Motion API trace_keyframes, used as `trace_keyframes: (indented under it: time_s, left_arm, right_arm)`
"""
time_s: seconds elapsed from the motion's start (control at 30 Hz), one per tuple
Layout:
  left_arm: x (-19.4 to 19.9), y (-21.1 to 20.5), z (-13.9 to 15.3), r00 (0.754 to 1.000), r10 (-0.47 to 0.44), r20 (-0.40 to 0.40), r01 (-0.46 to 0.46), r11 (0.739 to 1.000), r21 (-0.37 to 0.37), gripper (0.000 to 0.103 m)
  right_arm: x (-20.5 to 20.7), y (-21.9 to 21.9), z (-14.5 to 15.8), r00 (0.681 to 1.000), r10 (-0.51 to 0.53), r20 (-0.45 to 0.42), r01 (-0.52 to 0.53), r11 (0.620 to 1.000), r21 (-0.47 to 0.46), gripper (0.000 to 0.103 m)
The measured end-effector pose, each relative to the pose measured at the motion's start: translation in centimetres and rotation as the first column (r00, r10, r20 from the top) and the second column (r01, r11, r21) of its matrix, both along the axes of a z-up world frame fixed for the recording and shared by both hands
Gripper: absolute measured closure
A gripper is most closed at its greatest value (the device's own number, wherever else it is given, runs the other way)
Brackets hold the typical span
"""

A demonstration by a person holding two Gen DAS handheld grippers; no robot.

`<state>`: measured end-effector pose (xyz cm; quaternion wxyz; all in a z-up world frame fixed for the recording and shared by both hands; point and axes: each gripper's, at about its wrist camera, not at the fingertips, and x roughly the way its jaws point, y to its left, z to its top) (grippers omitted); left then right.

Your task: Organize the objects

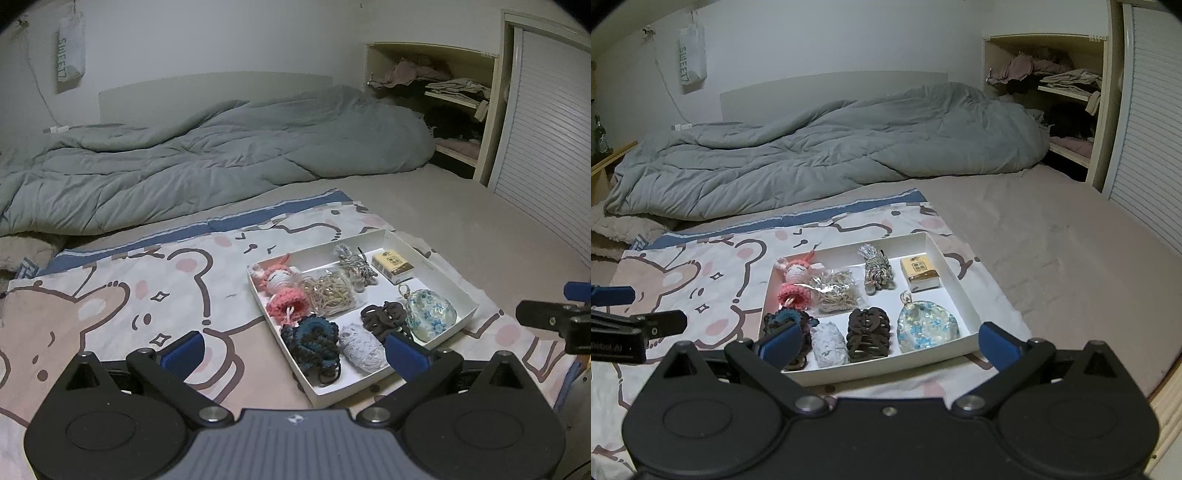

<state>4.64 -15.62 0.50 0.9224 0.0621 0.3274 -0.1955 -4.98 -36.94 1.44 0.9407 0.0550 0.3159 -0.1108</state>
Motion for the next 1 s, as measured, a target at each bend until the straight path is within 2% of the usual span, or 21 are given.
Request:
trace_keyframes:
  time_s: [0.4, 1.0]
  left_arm:
    - [0.09, 0.0, -0.53, 1.0, 0.024, -0.012, -0.023, 1.0, 0.02, 0.0]
    - [0.26, 0.11, -0.68, 0.999, 0.02, -0.029, -0.02, 1.0, 0.005, 0.0]
  right_arm:
    - [-0.08, -0.04, -0.96, 1.0, -0.012, -0.028, 0.012, 1.0, -0.002, 0.0]
    - [0.05, 0.18, -1.09, 1.0, -0.009, -0.029, 0.009, 1.0, -0.005, 0.0]
